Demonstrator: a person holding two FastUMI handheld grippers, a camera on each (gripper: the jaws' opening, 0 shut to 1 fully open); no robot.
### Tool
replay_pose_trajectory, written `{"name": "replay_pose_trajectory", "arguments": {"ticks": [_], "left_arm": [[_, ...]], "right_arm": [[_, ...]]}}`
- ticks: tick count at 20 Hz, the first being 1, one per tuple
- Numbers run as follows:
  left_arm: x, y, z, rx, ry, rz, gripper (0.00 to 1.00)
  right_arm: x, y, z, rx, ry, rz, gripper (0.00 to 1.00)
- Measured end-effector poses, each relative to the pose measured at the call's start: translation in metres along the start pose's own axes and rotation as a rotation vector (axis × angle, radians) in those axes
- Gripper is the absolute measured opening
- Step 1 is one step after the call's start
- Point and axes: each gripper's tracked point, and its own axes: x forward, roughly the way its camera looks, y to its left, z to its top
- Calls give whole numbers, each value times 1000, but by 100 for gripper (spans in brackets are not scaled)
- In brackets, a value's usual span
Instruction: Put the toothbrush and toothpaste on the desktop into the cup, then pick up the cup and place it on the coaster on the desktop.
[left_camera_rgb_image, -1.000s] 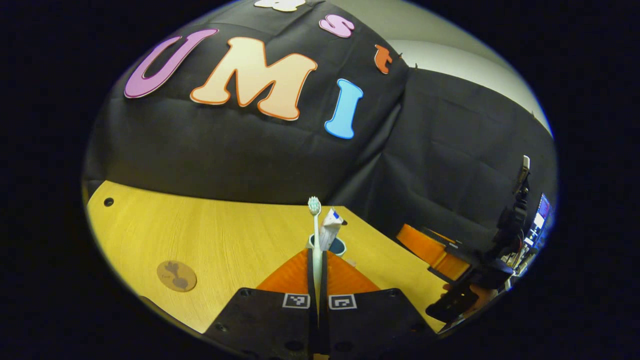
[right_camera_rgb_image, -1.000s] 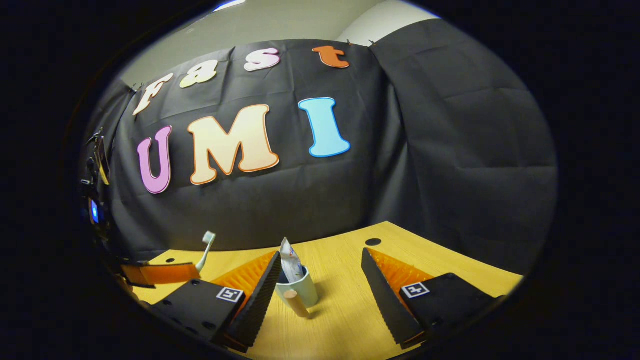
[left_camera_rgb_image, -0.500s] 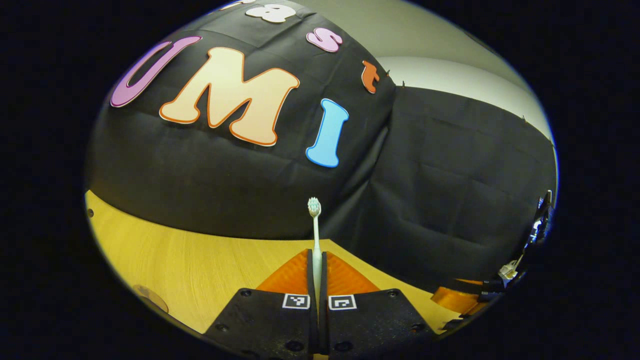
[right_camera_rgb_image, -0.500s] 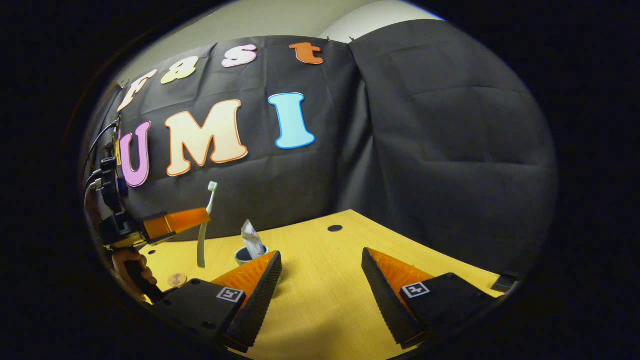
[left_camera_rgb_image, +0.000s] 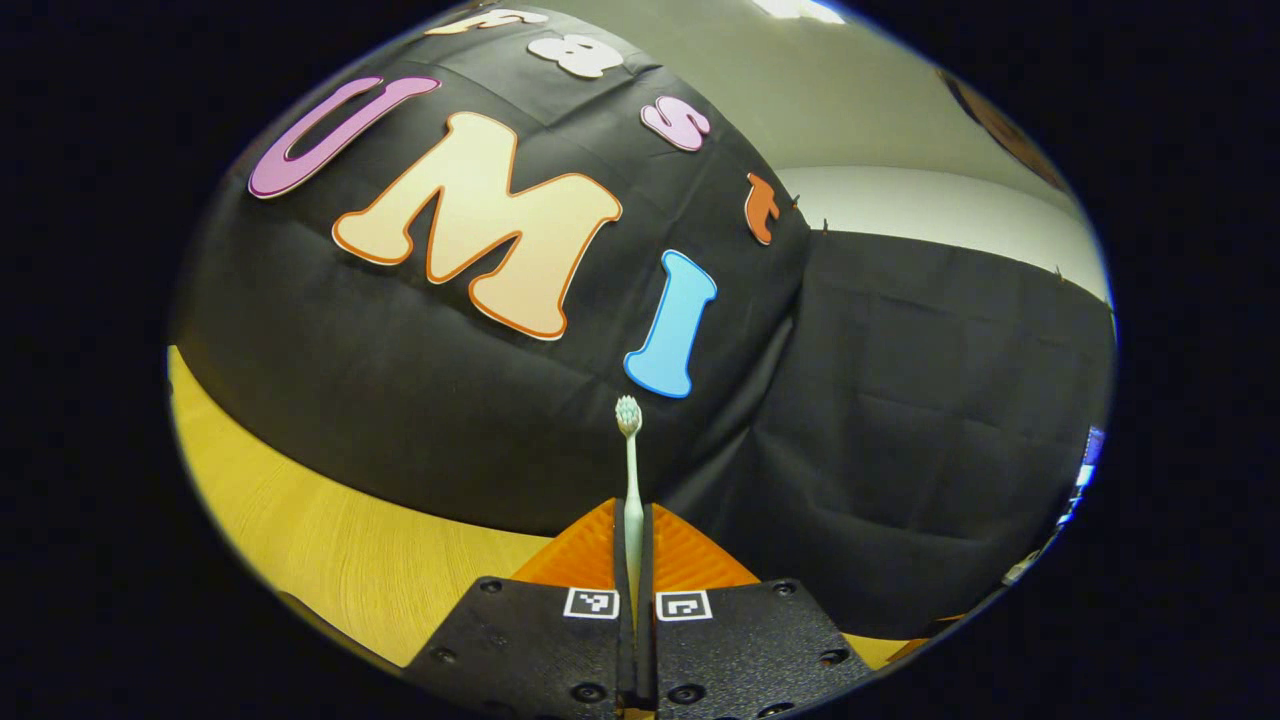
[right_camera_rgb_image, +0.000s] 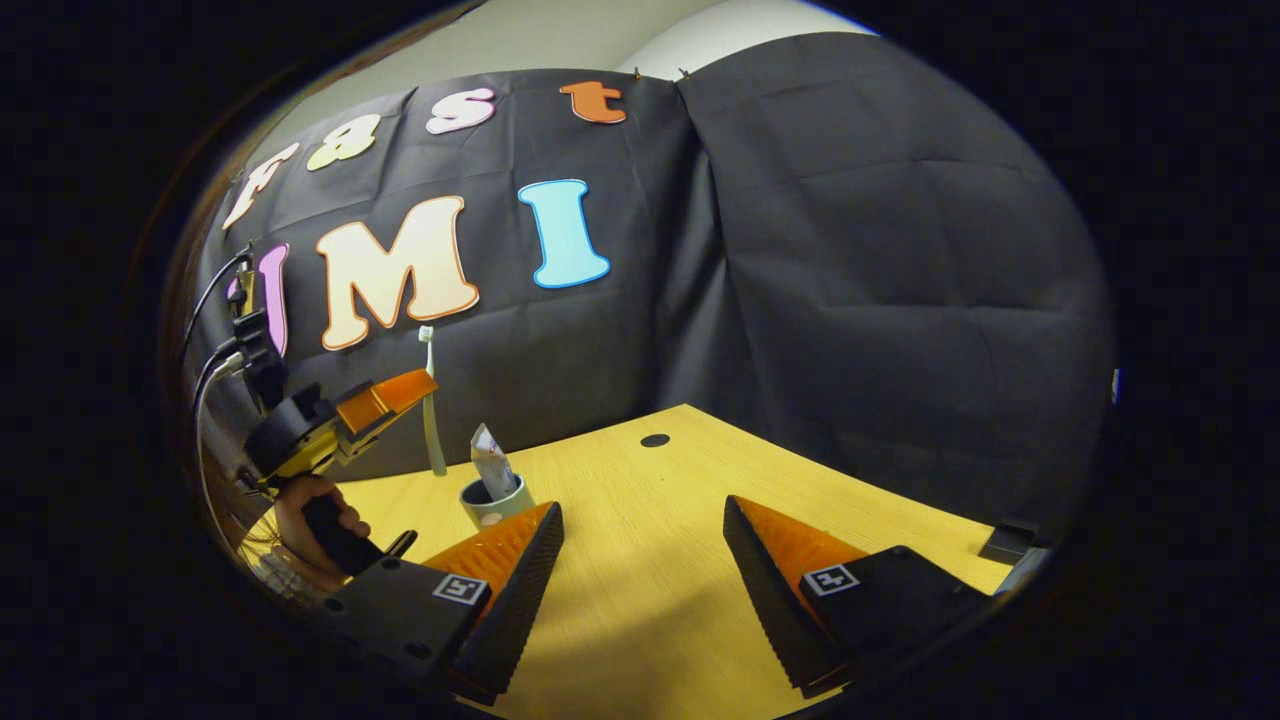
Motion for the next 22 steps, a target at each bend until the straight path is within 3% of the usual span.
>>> {"name": "replay_pose_trajectory", "arguments": {"ticks": [2,5,6,8,11,12,13,17,18,21,22], "left_arm": [[4,7,-6,9,-6,26,0],[8,18,-21,51,9,70,0],[9,20,-25,57,8,79,0],[9,23,-34,59,11,99,0],[7,26,-46,82,13,122,0],[7,28,-49,94,14,130,0],[7,31,-54,98,15,142,0],[2,44,-72,88,33,199,0],[0,45,-77,95,42,206,0],[-5,46,-82,97,47,212,0],[-6,47,-82,90,49,214,0]], "right_arm": [[1,-1,-2,20,7,2,98],[4,-7,-4,42,14,-14,94],[3,-7,-3,48,12,-18,98],[0,-9,-1,54,1,-24,94],[-1,-17,-7,48,12,-34,98],[-2,-19,-8,45,14,-39,94],[-3,-22,-9,42,15,-44,98],[-8,-29,-10,43,10,-61,98],[-7,-31,-13,48,12,-65,94],[-9,-35,-16,58,16,-80,94],[-9,-35,-17,59,19,-82,98]]}}
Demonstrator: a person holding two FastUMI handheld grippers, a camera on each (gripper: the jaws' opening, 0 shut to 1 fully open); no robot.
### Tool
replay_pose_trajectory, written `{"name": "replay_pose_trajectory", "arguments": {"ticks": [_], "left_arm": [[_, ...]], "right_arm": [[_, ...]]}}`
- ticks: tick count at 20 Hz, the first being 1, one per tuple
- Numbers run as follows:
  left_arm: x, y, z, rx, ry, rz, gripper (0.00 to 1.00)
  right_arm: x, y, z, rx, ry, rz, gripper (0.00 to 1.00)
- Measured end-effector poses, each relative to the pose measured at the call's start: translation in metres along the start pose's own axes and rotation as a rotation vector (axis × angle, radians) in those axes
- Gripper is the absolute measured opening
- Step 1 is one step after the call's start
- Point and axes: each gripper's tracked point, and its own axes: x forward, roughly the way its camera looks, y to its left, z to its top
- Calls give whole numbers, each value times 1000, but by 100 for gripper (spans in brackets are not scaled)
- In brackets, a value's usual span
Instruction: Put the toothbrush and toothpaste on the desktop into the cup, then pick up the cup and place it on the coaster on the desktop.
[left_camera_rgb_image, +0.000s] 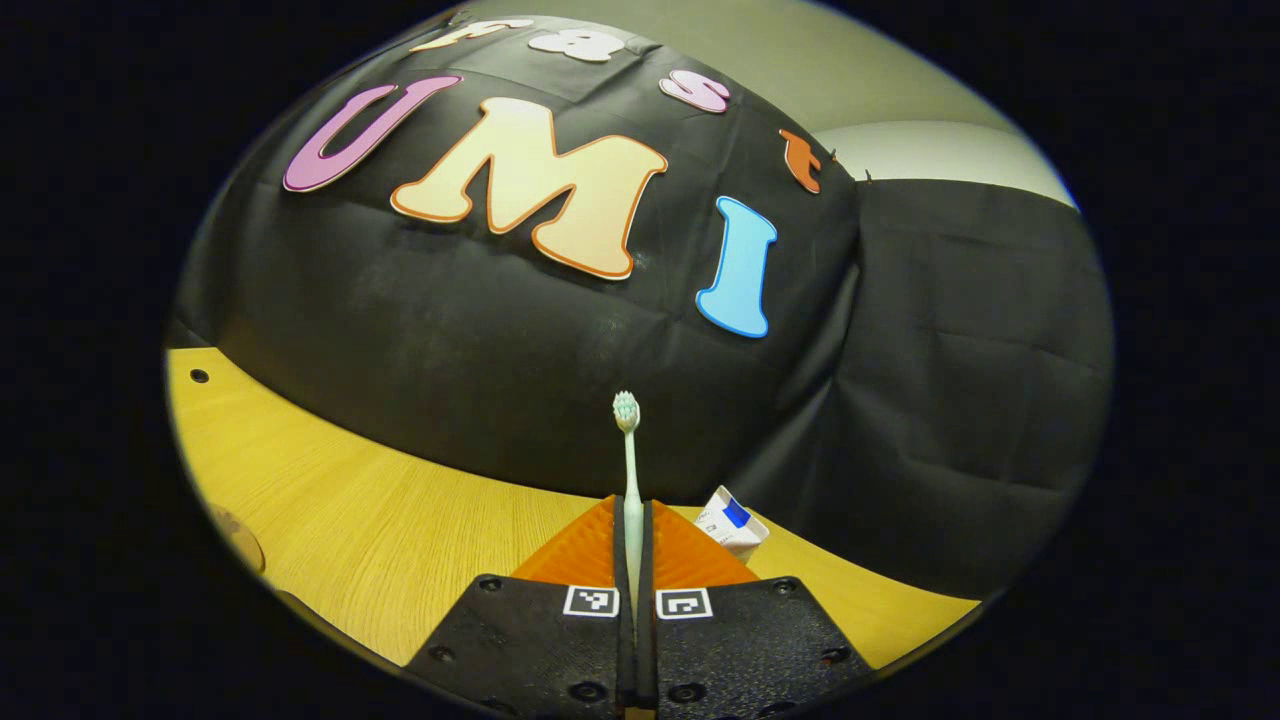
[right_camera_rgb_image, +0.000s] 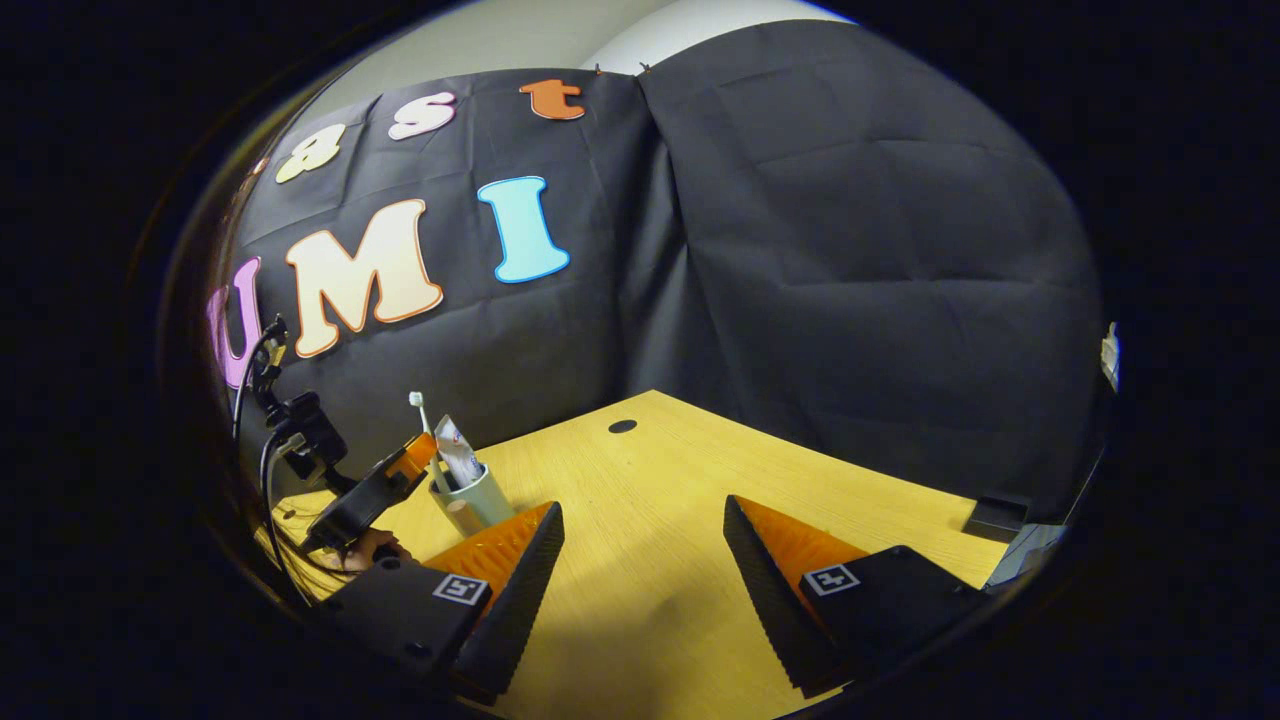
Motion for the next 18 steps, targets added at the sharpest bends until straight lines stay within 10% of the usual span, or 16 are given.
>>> {"name": "replay_pose_trajectory", "arguments": {"ticks": [8,18], "left_arm": [[-1,1,-19,90,42,25,0],[-25,26,-26,91,77,72,87]], "right_arm": [[1,1,-5,-20,14,-1,98],[7,20,-12,-40,39,48,98]]}}
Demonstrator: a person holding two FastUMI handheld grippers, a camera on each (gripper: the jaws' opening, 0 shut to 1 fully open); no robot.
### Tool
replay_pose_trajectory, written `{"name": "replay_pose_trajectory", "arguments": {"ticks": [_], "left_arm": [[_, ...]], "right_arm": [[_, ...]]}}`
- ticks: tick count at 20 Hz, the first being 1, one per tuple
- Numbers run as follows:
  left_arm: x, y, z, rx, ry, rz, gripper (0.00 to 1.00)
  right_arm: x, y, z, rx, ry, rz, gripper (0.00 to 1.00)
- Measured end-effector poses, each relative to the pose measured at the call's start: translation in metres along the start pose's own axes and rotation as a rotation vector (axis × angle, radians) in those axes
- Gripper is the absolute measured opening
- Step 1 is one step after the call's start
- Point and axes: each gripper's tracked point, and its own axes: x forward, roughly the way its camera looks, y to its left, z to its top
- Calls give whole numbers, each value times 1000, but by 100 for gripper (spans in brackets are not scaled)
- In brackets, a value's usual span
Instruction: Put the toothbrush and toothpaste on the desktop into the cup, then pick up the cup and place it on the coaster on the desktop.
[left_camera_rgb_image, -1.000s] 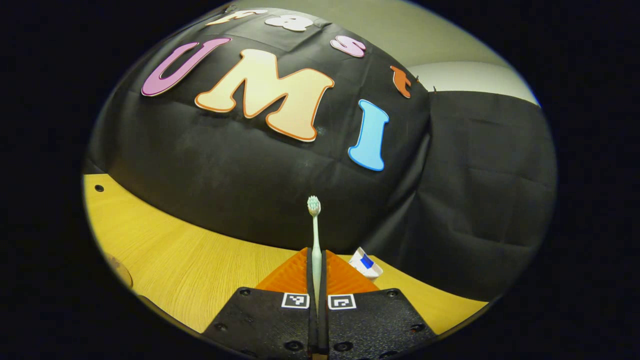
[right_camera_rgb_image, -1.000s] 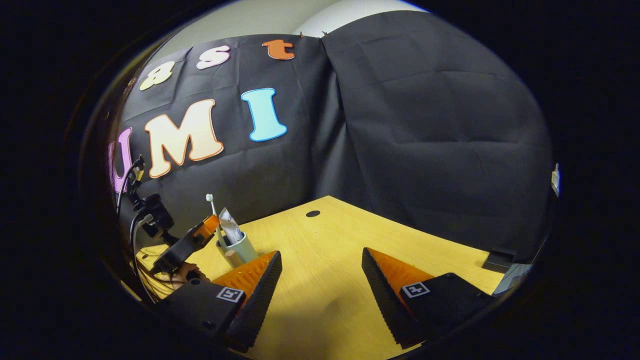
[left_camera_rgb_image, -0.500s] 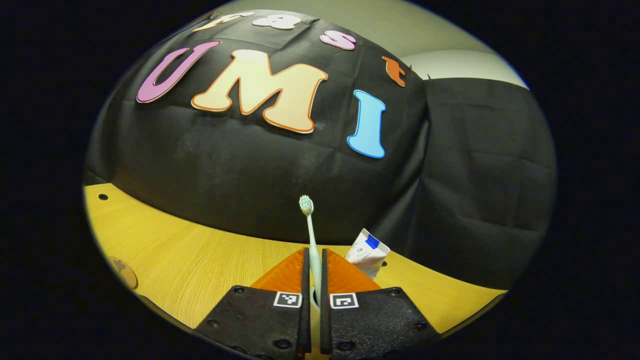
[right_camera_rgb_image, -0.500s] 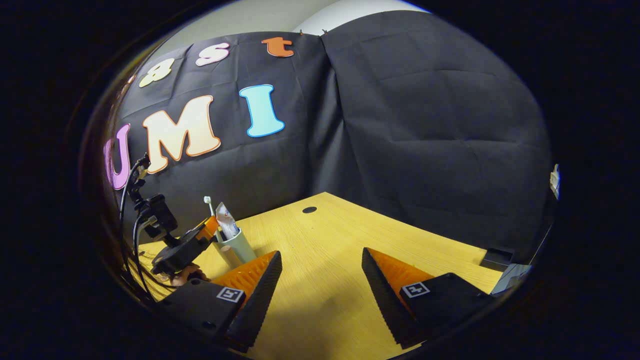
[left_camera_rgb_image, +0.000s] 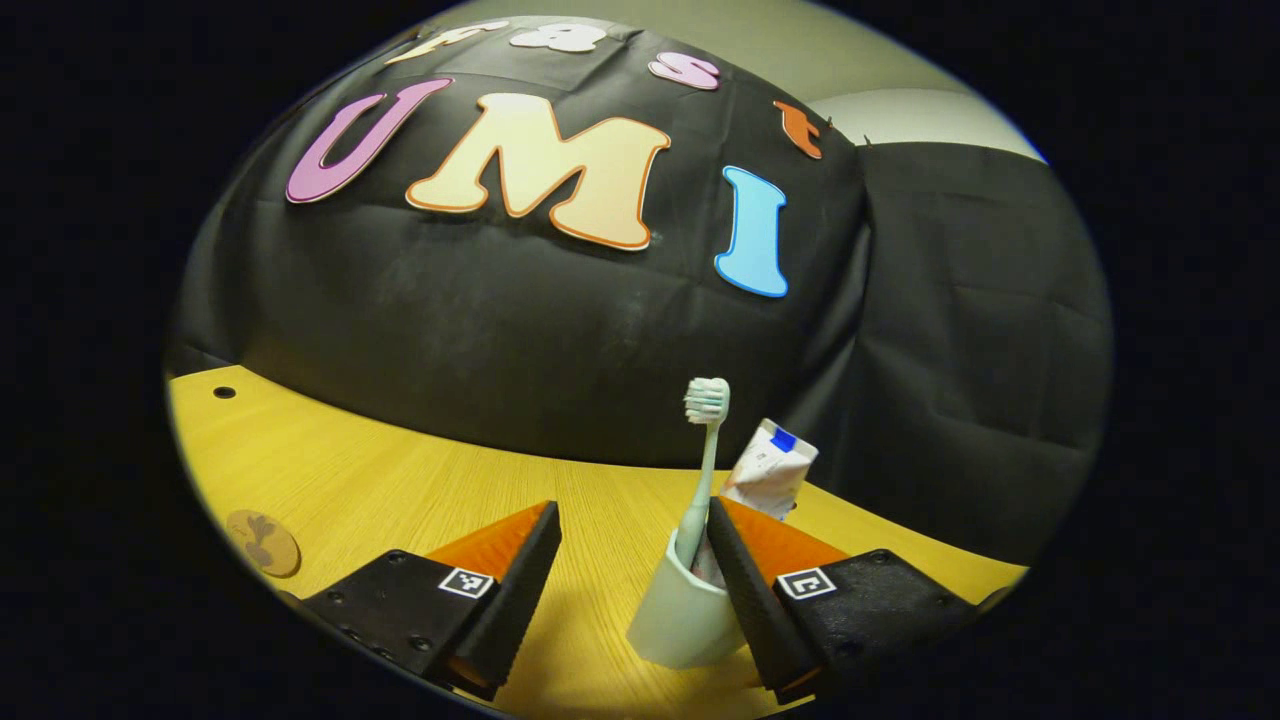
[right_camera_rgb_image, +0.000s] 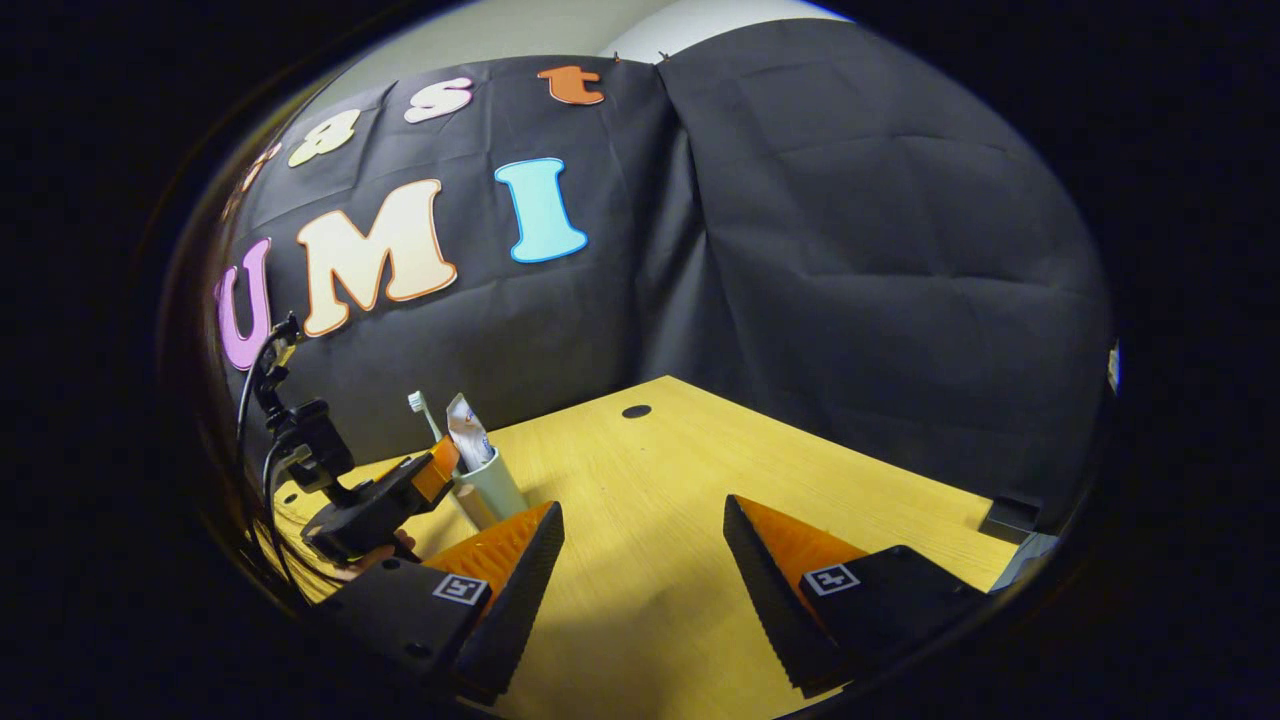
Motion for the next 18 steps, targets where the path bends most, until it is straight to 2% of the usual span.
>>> {"name": "replay_pose_trajectory", "arguments": {"ticks": [7,8,9,10,14,18], "left_arm": [[-26,12,16,15,13,12,93],[-30,15,20,19,13,17,93],[-36,18,24,26,18,23,92],[-43,22,29,31,18,29,93],[-69,39,46,36,30,53,93],[-99,73,53,46,55,115,92]], "right_arm": [[-1,19,16,-21,1,41,98],[-1,24,22,-26,-4,52,94],[-1,29,27,-30,-5,65,98],[2,36,30,-34,2,82,94],[15,60,38,-53,31,148,94],[30,91,44,-76,74,228,98]]}}
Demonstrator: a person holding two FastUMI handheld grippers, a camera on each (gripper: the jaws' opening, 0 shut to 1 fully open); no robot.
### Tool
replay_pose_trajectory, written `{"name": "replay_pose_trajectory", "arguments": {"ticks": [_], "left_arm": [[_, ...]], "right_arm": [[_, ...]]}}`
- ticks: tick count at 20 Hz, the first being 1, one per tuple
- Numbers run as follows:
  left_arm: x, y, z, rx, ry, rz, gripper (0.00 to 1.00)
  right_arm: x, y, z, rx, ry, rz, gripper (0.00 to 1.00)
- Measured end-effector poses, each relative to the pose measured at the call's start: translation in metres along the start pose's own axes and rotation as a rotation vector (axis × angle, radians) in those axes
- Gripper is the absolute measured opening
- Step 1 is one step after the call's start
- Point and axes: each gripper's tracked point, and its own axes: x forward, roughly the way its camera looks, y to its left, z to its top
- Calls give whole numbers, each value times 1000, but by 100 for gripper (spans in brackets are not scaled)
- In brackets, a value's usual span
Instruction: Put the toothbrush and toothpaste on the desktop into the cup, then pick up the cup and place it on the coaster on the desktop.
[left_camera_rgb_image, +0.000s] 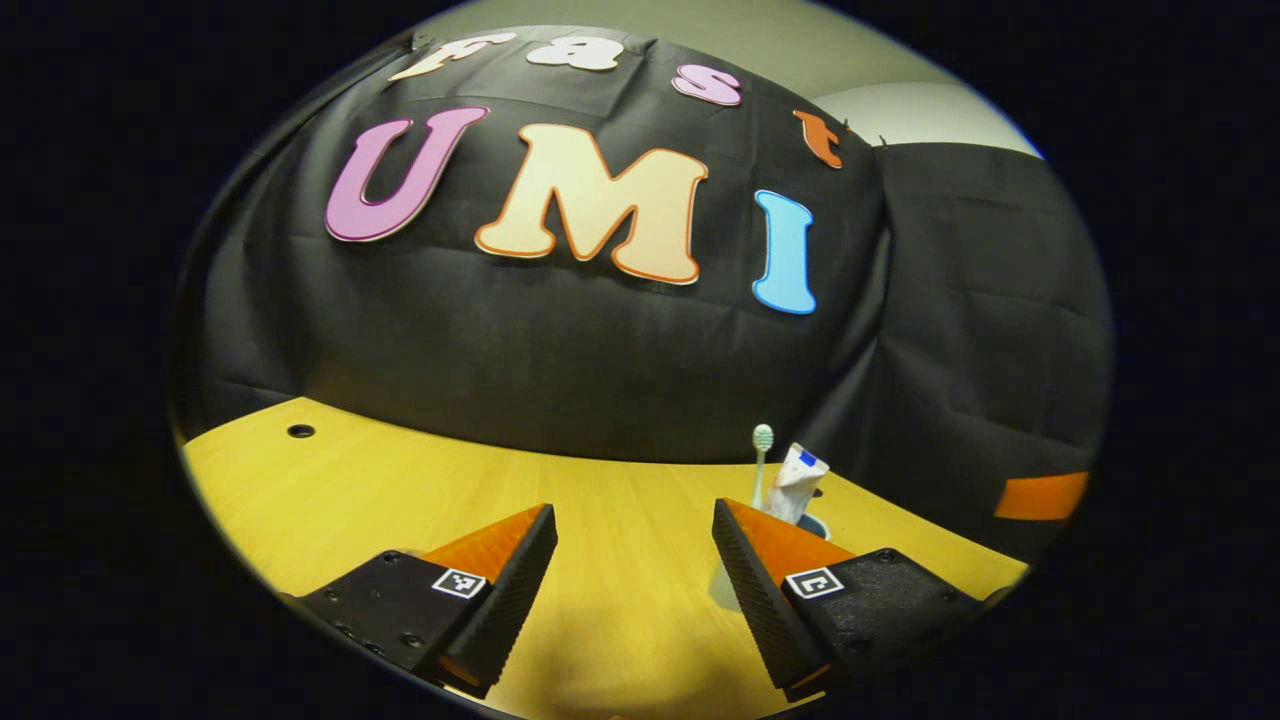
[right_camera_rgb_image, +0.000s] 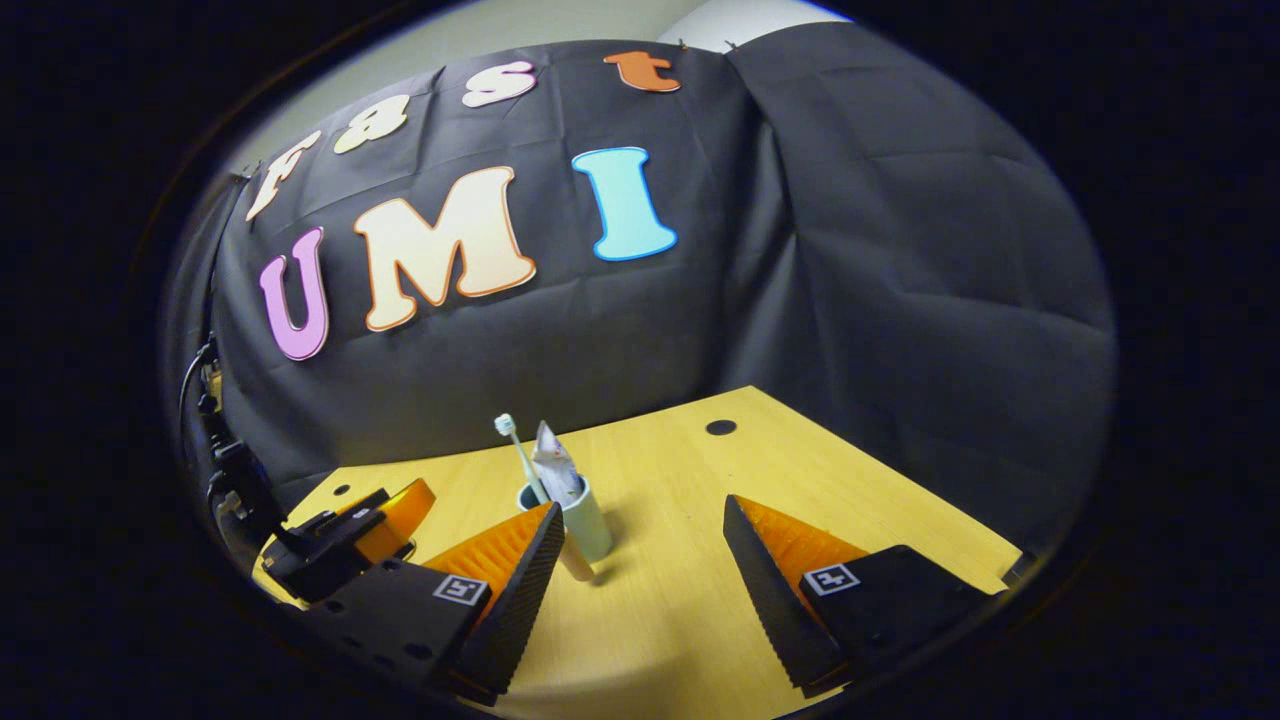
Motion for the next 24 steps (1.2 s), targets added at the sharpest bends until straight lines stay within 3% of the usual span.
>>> {"name": "replay_pose_trajectory", "arguments": {"ticks": [3,4,6,10,14,15,16,18,24], "left_arm": [[-23,36,0,2,34,72,93],[-32,50,2,4,41,103,92],[-51,77,6,-1,47,162,92],[-86,126,6,-11,69,270,93],[-118,166,-4,-22,97,364,93],[-127,174,-6,-23,104,381,93],[-135,181,-10,-24,107,399,93],[-150,197,-20,-26,133,438,93],[-184,230,-37,-28,178,521,93]], "right_arm": [[19,18,4,-40,56,53,98],[25,23,6,-60,75,66,94],[37,33,9,-93,112,100,98],[55,52,1,-141,209,163,98],[70,63,-22,-223,358,212,98],[73,63,-30,-250,407,216,94],[75,64,-42,-277,462,230,98],[80,60,-62,-329,582,230,94],[87,56,-99,-382,773,205,98]]}}
